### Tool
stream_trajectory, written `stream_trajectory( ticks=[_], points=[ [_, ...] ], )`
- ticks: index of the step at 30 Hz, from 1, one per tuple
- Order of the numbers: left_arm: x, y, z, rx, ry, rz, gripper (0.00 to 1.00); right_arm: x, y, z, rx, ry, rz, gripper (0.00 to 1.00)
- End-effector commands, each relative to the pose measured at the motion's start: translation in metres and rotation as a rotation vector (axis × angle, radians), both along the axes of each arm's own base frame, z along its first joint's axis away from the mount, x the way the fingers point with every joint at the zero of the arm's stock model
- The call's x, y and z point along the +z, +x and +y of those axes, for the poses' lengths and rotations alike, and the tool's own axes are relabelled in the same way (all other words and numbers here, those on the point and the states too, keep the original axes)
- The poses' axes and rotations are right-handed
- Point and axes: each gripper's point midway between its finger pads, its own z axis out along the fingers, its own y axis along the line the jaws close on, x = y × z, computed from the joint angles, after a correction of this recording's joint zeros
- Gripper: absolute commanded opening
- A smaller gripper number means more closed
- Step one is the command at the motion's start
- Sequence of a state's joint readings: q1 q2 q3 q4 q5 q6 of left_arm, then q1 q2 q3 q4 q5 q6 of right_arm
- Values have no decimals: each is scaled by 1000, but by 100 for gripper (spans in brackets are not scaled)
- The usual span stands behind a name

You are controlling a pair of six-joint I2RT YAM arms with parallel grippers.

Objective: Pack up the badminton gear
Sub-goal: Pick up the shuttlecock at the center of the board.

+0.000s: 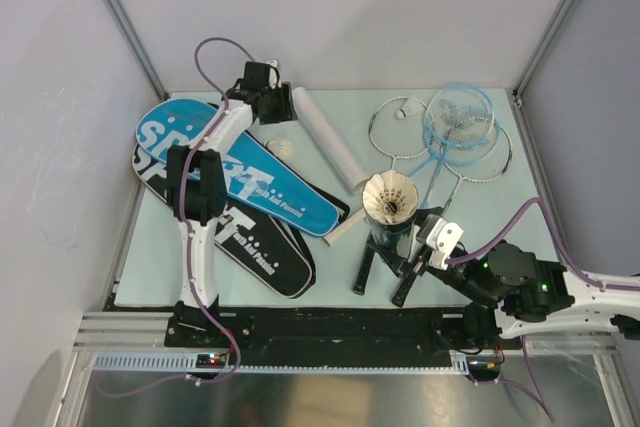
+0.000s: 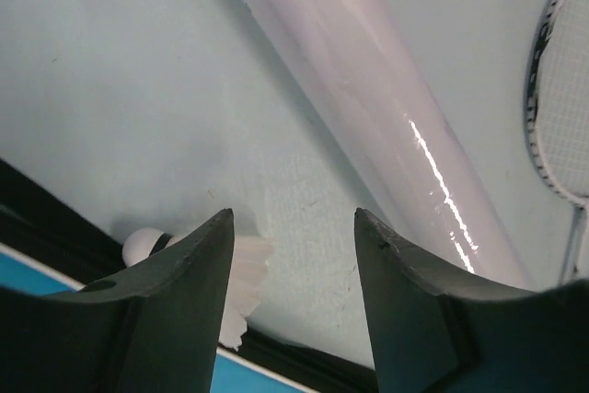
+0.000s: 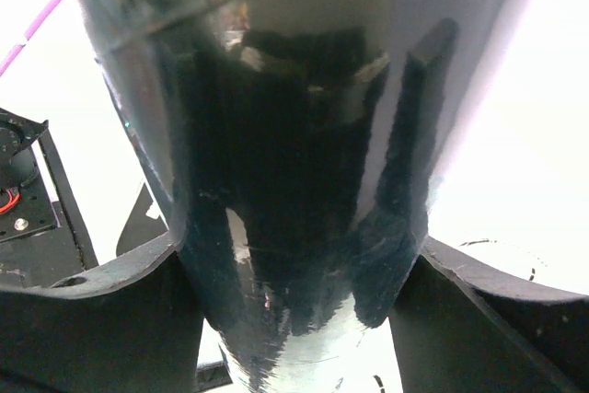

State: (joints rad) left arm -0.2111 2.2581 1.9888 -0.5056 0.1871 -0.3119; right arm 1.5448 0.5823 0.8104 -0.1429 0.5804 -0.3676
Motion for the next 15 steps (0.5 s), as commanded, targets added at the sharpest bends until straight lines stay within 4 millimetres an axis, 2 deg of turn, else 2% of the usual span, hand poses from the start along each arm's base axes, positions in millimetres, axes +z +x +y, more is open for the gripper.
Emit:
stream_trajectory(
  ticks=[1,7,12,15],
  points=[
    [39,-8,9,9,210,-132,60,41,1,-8,-19,136,-3,28],
    [40,-33,24,61,404,-142,60,41,1,-5,-21,129,-8,28],
    [25,-50,35,81,485,-106,58,40,0,-4,-19,127,-6,28],
    [14,-58,35,67,522,-85,58,40,-1,-4,-16,129,-3,28]
  ],
)
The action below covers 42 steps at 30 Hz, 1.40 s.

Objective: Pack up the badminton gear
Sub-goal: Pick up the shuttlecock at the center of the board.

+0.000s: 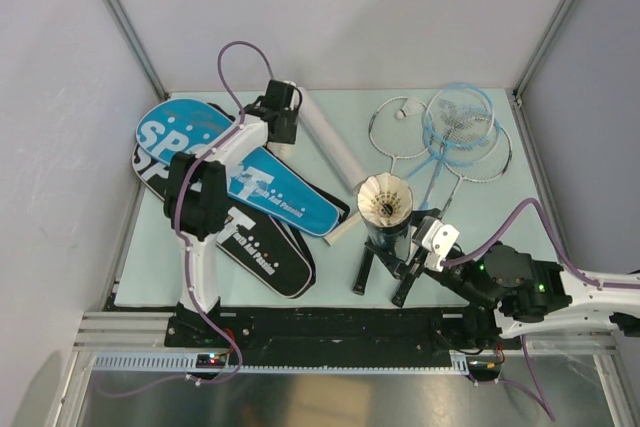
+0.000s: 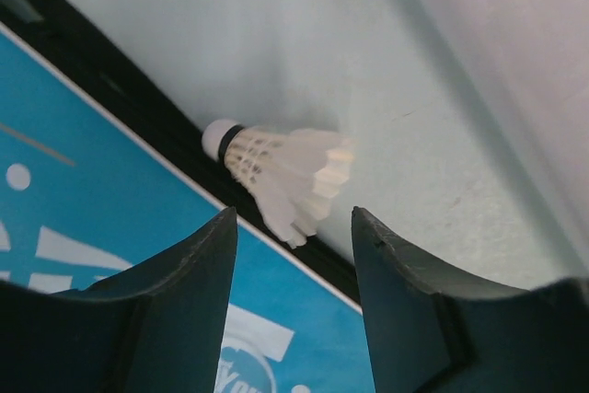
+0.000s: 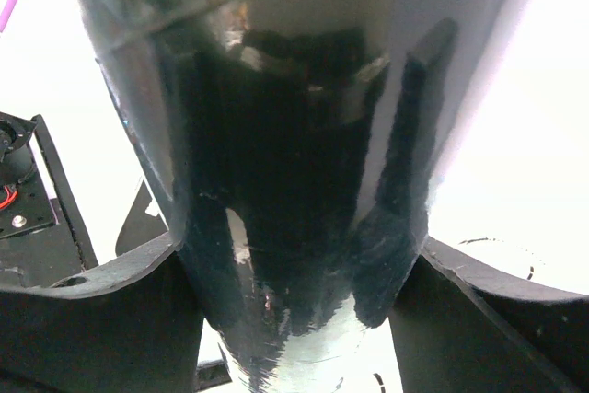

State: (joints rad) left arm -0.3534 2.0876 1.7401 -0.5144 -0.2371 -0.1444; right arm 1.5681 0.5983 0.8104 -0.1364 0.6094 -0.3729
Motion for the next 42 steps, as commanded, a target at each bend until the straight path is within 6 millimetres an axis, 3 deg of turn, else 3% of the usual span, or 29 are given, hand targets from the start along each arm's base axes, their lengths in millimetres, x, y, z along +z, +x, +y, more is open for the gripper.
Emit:
stream_trajectory(
  ticks=[1,9,18,30,34,39,42],
  points=[
    [19,-6,20,30,110,-51,58,43,0,-7,-8,142,-1,28],
    [-3,-2,23,33,177,-21,54,45,-3,-8,-5,154,2,28],
    [-12,8,17,30,171,-16,40,44,-4,-9,-13,148,1,28],
    [-33,13,11,41,148,13,39,45,-4,-10,-16,143,-9,28],
    [-36,14,11,47,143,16,31,43,-3,-12,-20,139,-6,28],
    [-12,16,10,57,125,-27,13,39,-1,-12,-40,113,-12,28],
    [29,16,8,62,83,-92,4,35,3,-11,-65,86,-22,28]
  ],
)
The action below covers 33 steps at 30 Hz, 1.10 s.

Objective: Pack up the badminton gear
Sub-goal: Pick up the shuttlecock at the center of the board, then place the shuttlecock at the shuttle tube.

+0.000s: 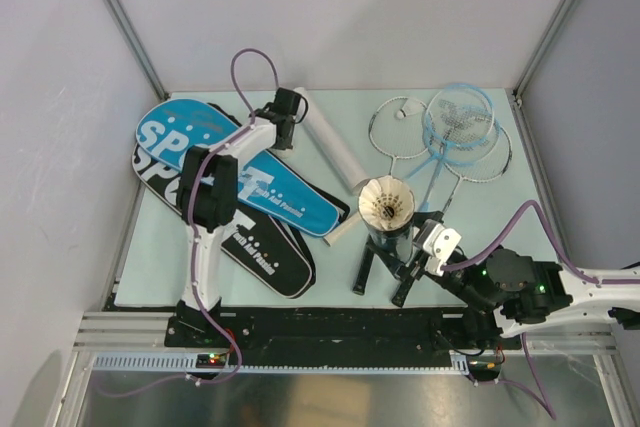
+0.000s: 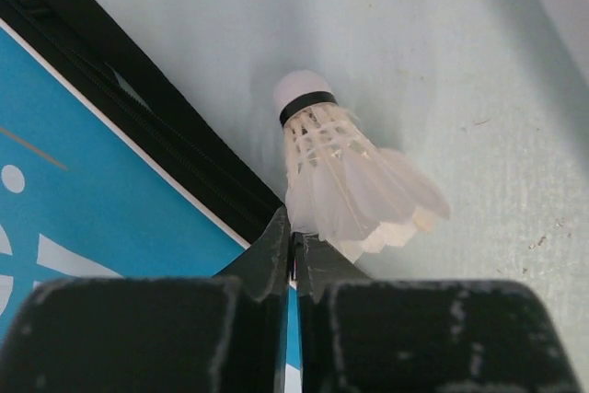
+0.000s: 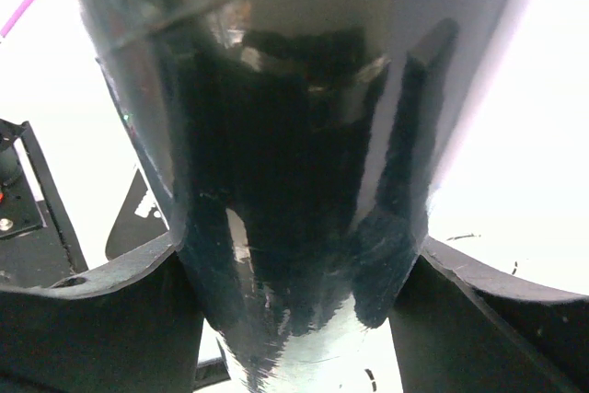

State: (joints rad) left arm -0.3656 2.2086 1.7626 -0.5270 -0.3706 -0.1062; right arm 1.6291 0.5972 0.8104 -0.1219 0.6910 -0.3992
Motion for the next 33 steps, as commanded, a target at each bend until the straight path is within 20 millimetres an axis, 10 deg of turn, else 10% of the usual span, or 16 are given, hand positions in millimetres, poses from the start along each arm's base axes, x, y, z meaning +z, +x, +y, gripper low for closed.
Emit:
stream_trajectory(
  ticks=[1,12,33],
  points=[
    [92,12,-12,7,-98,-180,2,32,8,-8,-61,83,-10,28],
    [261,-63,-43,-181,-551,-351,0,5,29,-1,-175,-55,-92,28],
    [349,-331,-71,-561,-1225,-169,0,-80,92,-41,-263,-391,-388,31]
  ],
)
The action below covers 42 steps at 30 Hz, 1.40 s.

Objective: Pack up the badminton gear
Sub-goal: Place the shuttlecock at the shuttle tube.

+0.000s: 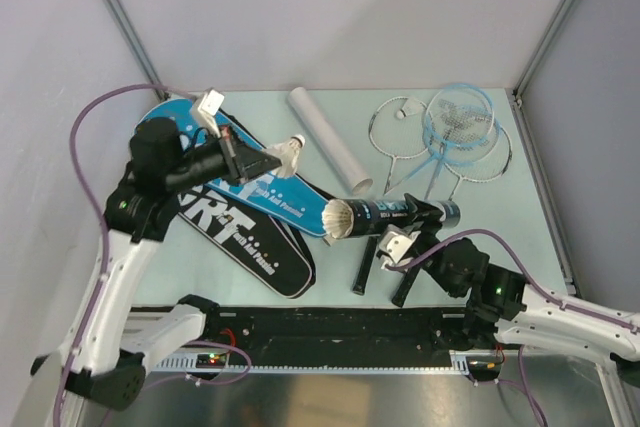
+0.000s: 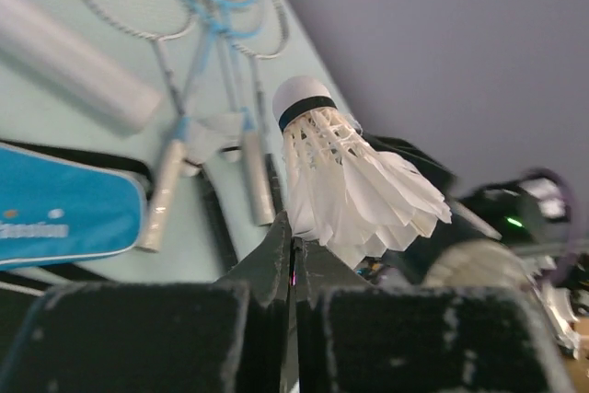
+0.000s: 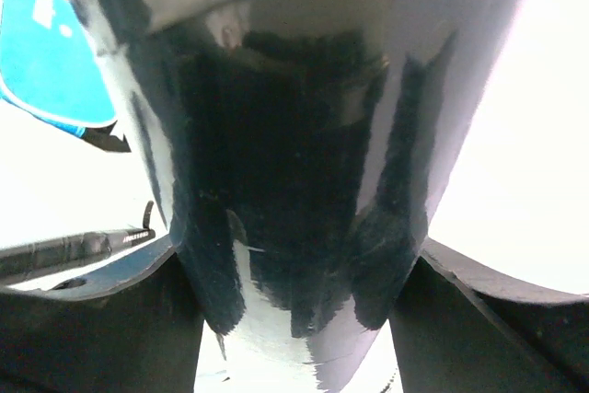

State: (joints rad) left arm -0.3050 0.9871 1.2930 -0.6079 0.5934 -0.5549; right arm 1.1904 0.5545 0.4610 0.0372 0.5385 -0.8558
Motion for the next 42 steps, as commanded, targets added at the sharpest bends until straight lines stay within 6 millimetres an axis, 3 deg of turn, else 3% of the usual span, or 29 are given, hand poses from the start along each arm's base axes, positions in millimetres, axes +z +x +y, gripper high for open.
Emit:
stream_trajectory(
  ticks=[1,7,14,19,26,32,42],
  points=[
    [36,-58,-8,-160,-145,-9,0,20,1,6,57,48,-79,31],
    [43,-92,-8,-242,-190,-4,0,16,21,-9,-6,11,-96,32],
    [37,-112,-11,-338,-199,14,0,27,46,-27,-36,10,-154,31],
    [28,-111,-16,-353,-204,75,0,31,54,-28,-26,13,-172,30],
    [13,-111,-29,-420,-210,204,0,17,70,-24,-21,-70,-170,30],
    [-2,-111,-32,-420,-201,248,0,25,80,-21,-17,-57,-210,28],
    [-21,-102,-41,-405,-169,296,0,31,78,-12,15,-67,-253,30]
  ],
)
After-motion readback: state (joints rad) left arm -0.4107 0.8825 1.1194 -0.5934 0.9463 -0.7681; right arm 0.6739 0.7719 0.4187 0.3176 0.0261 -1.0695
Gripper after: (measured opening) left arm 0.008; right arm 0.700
